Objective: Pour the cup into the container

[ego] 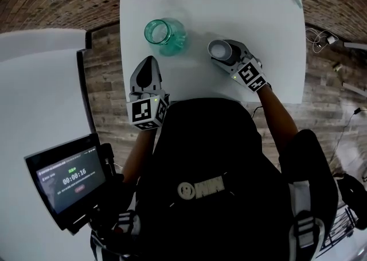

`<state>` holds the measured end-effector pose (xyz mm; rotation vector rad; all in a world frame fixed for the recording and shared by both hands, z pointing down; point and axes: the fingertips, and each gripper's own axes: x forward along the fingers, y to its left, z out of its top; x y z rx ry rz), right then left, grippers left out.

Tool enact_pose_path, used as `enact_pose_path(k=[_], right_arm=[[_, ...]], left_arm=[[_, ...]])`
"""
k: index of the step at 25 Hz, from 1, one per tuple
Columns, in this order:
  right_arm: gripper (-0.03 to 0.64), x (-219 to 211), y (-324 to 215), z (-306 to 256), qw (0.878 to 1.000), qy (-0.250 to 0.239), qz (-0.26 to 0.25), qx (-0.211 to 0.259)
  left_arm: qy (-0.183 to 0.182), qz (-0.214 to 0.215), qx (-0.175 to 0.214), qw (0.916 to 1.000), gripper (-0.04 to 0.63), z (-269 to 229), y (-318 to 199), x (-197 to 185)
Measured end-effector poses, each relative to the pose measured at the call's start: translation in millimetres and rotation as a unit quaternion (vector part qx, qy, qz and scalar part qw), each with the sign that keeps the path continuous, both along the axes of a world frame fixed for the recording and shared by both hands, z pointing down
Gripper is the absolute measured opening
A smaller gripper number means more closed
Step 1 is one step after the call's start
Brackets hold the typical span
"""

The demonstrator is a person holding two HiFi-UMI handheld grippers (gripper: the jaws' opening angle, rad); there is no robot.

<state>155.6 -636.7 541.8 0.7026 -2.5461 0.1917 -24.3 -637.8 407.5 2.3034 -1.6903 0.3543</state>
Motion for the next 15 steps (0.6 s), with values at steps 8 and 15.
enact_pose_path(k=[8,15], right_arm=[[0.254,7,-7,-30,0.999,-0.024,0.036,-0.011],[0.249,2,-15,-105,0.999,-0.013,0.031,0.009]], left_arm=[[0.002,-0.005,0.002,1.0000,-0.003,-2,2,-4],[0.014,0.005,0.005,0.9999,-0.003,-5,-1,-9]])
